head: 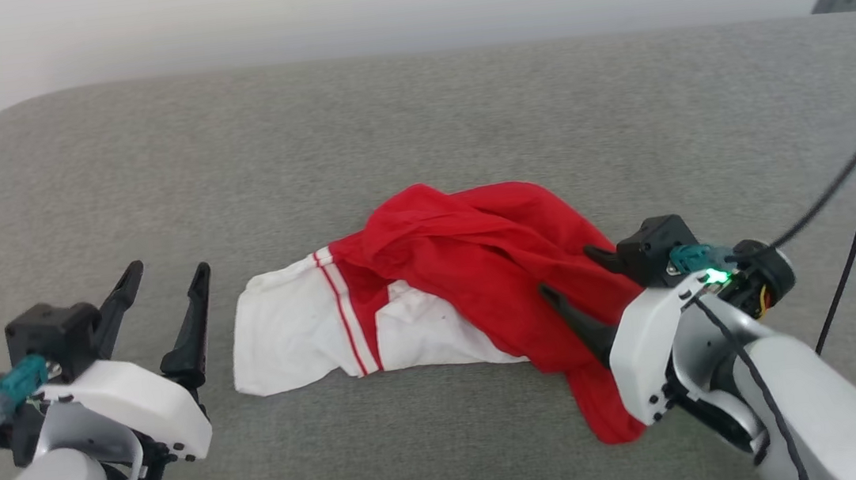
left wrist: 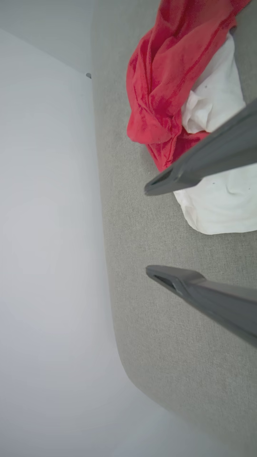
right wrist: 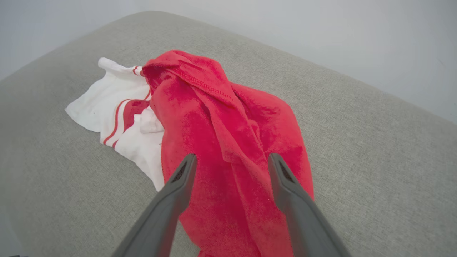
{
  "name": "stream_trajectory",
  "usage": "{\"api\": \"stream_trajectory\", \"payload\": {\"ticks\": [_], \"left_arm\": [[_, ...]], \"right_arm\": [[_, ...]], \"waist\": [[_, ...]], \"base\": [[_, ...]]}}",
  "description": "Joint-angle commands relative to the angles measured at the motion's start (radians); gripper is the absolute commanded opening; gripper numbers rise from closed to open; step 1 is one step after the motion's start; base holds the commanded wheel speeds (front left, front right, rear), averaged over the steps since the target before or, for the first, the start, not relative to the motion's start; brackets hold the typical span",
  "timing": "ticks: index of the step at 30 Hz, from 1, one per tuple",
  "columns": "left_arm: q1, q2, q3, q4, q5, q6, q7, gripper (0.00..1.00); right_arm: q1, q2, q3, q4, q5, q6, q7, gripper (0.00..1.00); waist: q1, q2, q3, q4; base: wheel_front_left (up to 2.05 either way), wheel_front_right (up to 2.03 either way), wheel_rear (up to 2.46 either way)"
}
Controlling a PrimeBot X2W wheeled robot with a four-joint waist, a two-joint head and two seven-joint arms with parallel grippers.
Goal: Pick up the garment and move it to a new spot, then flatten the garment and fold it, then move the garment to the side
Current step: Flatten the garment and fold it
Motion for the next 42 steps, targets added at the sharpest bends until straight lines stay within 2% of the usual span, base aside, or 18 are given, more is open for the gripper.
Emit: {"api": "stream_trajectory", "payload": {"ticks": [1, 5, 10, 11, 12, 13, 14, 17, 18, 21, 28, 29, 31, 36, 41, 42], "left_arm": [[0.015, -0.009, 0.011, -0.001, 0.006, 0.010, -0.017, 1.00], [0.066, -0.041, 0.027, -0.007, 0.030, 0.026, -0.069, 1.00], [0.117, -0.109, 0.091, -0.035, 0.079, 0.014, -0.085, 1.00], [0.129, -0.126, 0.118, -0.043, 0.099, 0.012, -0.086, 1.00], [0.142, -0.144, 0.149, -0.053, 0.127, 0.005, -0.086, 1.00], [0.159, -0.167, 0.181, -0.066, 0.150, -0.001, -0.086, 1.00], [0.179, -0.193, 0.219, -0.075, 0.169, -0.008, -0.086, 1.00], [0.240, -0.259, 0.322, -0.094, 0.242, -0.045, -0.086, 1.00], [0.277, -0.305, 0.376, -0.102, 0.292, -0.081, -0.086, 1.00], [0.329, -0.369, 0.452, -0.098, 0.350, -0.129, -0.086, 1.00], [0.380, -0.493, 0.561, -0.076, 0.448, -0.257, -0.086, 1.00], [0.380, -0.493, 0.561, -0.076, 0.448, -0.257, -0.086, 1.00], [0.384, -0.523, 0.579, -0.065, 0.468, -0.288, -0.086, 1.00], [0.373, -0.586, 0.615, -0.036, 0.520, -0.357, -0.086, 1.00], [0.359, -0.640, 0.646, -0.011, 0.562, -0.406, -0.086, 1.00], [0.356, -0.649, 0.649, -0.008, 0.570, -0.414, -0.086, 1.00]], "right_arm": [[-0.012, -0.006, 0.003, 0.002, -0.008, 0.000, 0.013, 1.00], [-0.049, -0.030, 0.019, 0.029, -0.019, 0.000, 0.078, 1.00], [-0.104, -0.069, 0.071, 0.082, -0.013, 0.000, 0.160, 1.00], [-0.110, -0.068, 0.072, 0.098, 0.007, 0.000, 0.171, 0.87], [-0.121, -0.076, 0.079, 0.113, 0.010, 0.000, 0.187, 0.49], [-0.134, -0.084, 0.093, 0.127, 0.013, 0.000, 0.200, 0.21], [-0.146, -0.087, 0.099, 0.137, 0.024, 0.000, 0.206, 0.00], [-0.173, -0.096, 0.118, 0.169, 0.048, 0.000, 0.218, 0.00], [-0.191, -0.101, 0.119, 0.180, 0.072, 0.000, 0.225, 0.00], [-0.216, -0.113, 0.118, 0.171, 0.119, 0.000, 0.249, 0.00], [-0.295, -0.179, 0.059, 0.114, 0.186, 0.000, 0.313, 0.00], [-0.295, -0.179, 0.059, 0.114, 0.186, 0.000, 0.313, 0.00], [-0.323, -0.194, 0.028, 0.122, 0.189, 0.000, 0.315, 0.00], [-0.395, -0.236, -0.028, 0.214, 0.151, 0.000, 0.296, 0.00], [-0.462, -0.242, -0.042, 0.374, 0.139, 0.000, 0.252, 0.00], [-0.478, -0.240, -0.043, 0.412, 0.136, 0.000, 0.238, 0.12]], "waist": [[0.0000, 0.0000, 0.002, 0.015], [0.0000, 0.0000, 0.004, 0.053], [0.0000, 0.0000, 0.013, 0.112], [0.0000, 0.0000, 0.015, 0.122], [0.0000, 0.0000, 0.017, 0.132], [0.0000, 0.0000, 0.020, 0.141], [0.0000, 0.0000, 0.022, 0.150], [0.0000, 0.0000, 0.027, 0.169], [0.0000, 0.0000, 0.029, 0.179], [0.0000, 0.0000, 0.030, 0.189], [0.0000, 0.0000, 0.038, 0.214], [0.0000, 0.0000, 0.038, 0.214], [0.0000, 0.0000, 0.040, 0.224], [0.0000, 0.0000, 0.051, 0.255], [0.0000, 0.0000, 0.065, 0.283], [0.0000, 0.0000, 0.068, 0.287]], "base": [[0.00, 0.00, 0.00], [0.00, 0.00, 0.00], [0.00, 0.00, 0.00], [0.00, 0.00, 0.00], [0.00, 0.00, 0.00], [0.00, 0.00, 0.00], [0.00, 0.00, 0.00], [0.00, 0.00, 0.00], [0.00, 0.00, 0.00], [0.00, 0.00, 0.00], [0.00, 0.00, 0.00], [0.00, 0.00, 0.00], [0.00, 0.00, 0.00], [0.00, 0.00, 0.00], [0.00, 0.00, 0.00], [0.00, 0.00, 0.00]]}}
